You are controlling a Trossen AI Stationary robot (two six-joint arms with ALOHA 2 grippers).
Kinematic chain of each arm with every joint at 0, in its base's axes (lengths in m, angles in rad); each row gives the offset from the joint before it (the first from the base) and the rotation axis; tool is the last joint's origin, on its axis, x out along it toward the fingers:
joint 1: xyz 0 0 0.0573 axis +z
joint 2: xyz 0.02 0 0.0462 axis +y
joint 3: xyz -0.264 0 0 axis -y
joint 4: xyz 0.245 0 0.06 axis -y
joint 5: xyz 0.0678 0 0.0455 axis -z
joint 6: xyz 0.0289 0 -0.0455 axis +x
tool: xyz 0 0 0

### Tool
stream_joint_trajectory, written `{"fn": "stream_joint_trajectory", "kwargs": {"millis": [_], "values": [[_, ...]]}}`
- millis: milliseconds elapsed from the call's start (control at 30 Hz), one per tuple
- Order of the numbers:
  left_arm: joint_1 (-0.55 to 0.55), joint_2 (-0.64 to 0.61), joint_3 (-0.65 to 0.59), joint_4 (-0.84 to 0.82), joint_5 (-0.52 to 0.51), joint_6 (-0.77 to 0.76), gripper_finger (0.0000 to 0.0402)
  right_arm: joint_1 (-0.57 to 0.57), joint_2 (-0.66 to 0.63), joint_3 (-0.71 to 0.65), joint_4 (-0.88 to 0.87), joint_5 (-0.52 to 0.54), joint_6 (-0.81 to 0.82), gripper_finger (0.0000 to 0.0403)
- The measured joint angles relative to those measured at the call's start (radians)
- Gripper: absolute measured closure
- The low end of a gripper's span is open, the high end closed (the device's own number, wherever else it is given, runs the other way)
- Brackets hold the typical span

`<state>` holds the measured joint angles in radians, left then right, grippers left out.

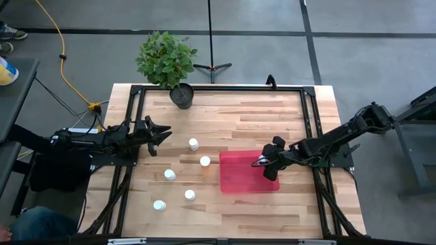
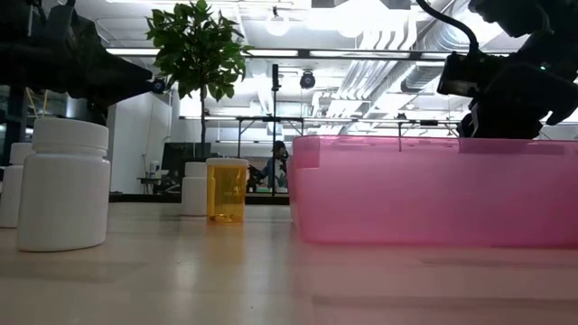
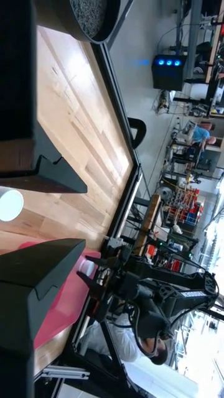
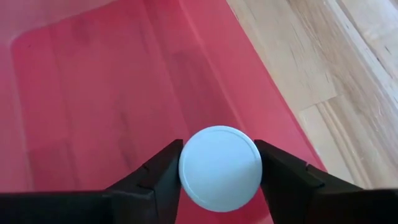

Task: Pick and place pill bottles into a basket
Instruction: Put the white pill bottle into the pink bin

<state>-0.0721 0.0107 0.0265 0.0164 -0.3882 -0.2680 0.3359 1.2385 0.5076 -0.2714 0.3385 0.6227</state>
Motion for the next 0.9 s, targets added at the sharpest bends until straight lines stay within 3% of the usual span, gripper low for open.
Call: {"fn": "stream_joint_trajectory", "kwargs": {"millis": [467, 900], "values": [[0.0, 0.0, 0.0, 0.001, -0.015, 0.0, 0.0238, 0.0, -0.001, 0.0, 0.014, 0.001, -0.002, 0.014], [0.0, 0.0, 0.0, 0.001, -0.016, 0.0, 0.0238, -0.016, -0.052, 0.002, 0.205, -0.043, -0.059, 0.0139]]}}
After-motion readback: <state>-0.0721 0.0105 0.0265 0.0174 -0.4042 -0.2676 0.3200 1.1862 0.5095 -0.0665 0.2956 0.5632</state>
